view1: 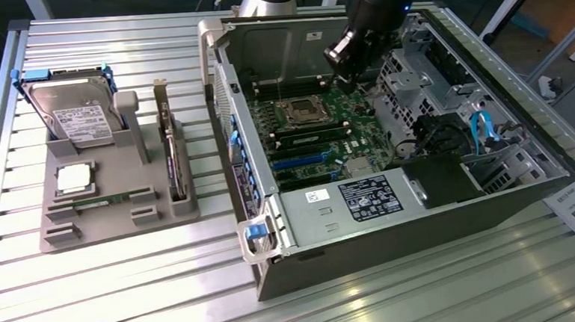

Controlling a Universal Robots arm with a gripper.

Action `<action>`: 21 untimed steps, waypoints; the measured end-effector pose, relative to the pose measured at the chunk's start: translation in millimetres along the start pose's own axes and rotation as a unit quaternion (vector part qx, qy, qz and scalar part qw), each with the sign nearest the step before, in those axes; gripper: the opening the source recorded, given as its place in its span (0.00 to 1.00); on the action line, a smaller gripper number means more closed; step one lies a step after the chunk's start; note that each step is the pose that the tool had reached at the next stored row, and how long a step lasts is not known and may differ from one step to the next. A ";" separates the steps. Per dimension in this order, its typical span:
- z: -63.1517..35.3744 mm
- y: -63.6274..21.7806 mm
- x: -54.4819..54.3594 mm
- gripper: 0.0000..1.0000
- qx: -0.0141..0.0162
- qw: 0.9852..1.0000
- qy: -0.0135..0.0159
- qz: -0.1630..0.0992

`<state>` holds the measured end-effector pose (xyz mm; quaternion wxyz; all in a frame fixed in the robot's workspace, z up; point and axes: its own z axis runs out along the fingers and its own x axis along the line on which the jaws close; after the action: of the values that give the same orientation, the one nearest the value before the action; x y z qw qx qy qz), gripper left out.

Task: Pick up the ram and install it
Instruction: 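Press down the ram until it locks into place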

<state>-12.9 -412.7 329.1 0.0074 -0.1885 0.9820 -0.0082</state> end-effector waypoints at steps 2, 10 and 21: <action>0.0 0.2 -0.1 0.10 0.001 1.000 -0.002 0.023; 0.0 1.0 -0.4 0.10 0.006 0.993 -0.009 0.118; -0.1 1.2 -0.5 0.10 0.007 0.984 -0.008 0.177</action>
<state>-12.9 -411.3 329.2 0.0185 -0.0118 0.9997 -0.0123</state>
